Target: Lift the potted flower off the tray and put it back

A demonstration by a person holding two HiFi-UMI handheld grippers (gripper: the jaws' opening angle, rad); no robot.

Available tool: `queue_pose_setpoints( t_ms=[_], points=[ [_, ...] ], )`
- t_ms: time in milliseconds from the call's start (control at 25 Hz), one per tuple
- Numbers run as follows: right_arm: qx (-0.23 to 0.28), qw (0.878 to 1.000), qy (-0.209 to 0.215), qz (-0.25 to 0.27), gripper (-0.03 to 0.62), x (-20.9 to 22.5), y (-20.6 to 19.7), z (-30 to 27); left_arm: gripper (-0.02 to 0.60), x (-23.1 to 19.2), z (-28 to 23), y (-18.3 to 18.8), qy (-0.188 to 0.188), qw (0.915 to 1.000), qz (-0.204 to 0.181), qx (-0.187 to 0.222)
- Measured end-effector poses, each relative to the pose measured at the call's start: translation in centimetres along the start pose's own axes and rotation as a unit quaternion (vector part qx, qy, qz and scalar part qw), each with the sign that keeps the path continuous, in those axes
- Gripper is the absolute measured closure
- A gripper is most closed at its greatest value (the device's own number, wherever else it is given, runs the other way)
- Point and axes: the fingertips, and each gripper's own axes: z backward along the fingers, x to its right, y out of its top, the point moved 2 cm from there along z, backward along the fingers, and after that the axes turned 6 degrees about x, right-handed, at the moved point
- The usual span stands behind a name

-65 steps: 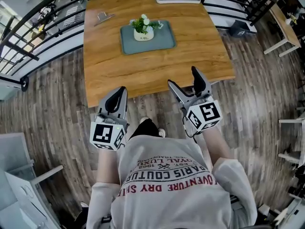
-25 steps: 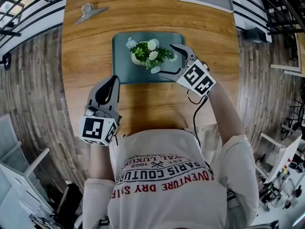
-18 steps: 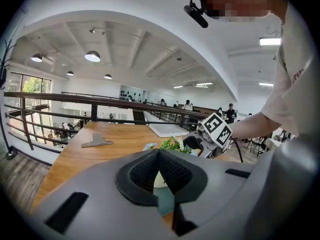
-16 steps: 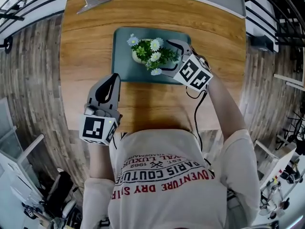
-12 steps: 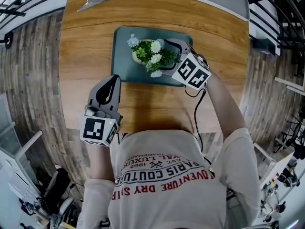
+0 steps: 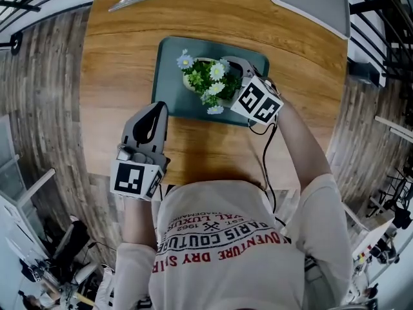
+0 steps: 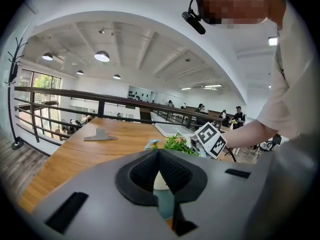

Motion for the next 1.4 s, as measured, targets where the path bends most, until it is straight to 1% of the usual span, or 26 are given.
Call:
queue_pose_setpoints(
  t_ms=[160, 320, 400, 600, 840, 1080, 1400],
  points=[
    [0.010, 1.000, 0.003, -0.001, 0.126, 0.0, -0.5, -0.7, 0.569, -0.2, -0.6, -0.1, -0.002, 0.9999, 0.000, 0.012],
    [0.019, 1.000, -0.004, 0.016, 0.126, 0.1, -0.8, -1.2, 0.569, -0.1, -1.2, -0.1, -0.008, 0.9996, 0.002, 0.026],
    [0.029, 0.999, -0.005, 0.015, 0.126, 0.2, -0.6, -1.2, 0.569, 0.1, -1.4, -0.2, -0.010, 0.9995, 0.001, 0.029],
    [0.043, 0.999, -0.007, 0.014, 0.126, 0.1, -0.6, -1.1, 0.569, 0.2, -1.6, -0.5, -0.015, 0.9995, 0.001, 0.028],
    [0.049, 0.999, -0.020, 0.010, 0.118, 0.2, -0.3, -1.1, 0.569, 0.2, -1.5, -0.7, -0.019, 0.9995, 0.000, 0.024],
    [0.059, 0.997, -0.053, -0.001, 0.118, 0.2, -0.1, -0.5, 0.569, 0.3, -1.1, -0.2, -0.027, 0.9994, -0.009, 0.022],
    [0.085, 0.990, -0.110, -0.036, 0.118, 0.2, 3.1, 1.9, 0.569, 0.0, 0.2, 1.5, -0.043, 0.9985, -0.018, 0.029]
  ],
)
